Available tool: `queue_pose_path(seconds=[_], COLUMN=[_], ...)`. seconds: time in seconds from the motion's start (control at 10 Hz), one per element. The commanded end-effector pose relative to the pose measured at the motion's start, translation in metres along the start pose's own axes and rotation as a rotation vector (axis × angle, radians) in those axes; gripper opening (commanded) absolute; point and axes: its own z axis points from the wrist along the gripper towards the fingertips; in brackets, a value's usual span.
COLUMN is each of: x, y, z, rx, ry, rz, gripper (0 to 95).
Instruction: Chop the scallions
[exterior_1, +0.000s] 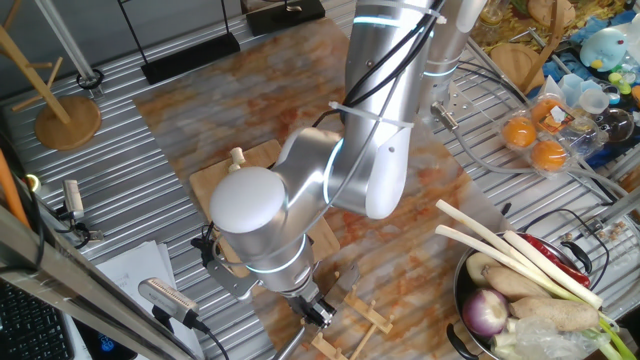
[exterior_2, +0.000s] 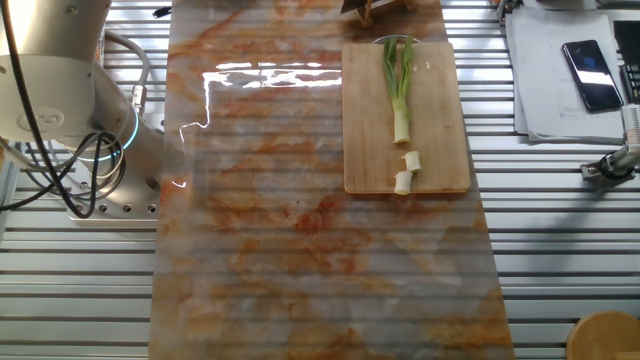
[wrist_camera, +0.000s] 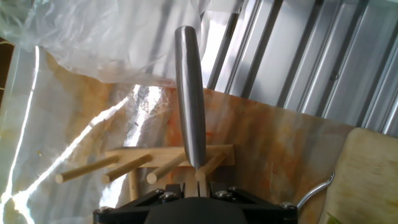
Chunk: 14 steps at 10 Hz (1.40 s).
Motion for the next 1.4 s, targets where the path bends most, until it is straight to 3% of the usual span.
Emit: queue_pose_path(seconds=[0.1,1.4], x=[0.0003,0.0097], y=[-0.0002,-0.0009], z=[0.0,0.0074], rx=[-0.001,0.003], ry=[-0.001,-0.018], rz=[0.0,-0.005], gripper=[19.0,19.0])
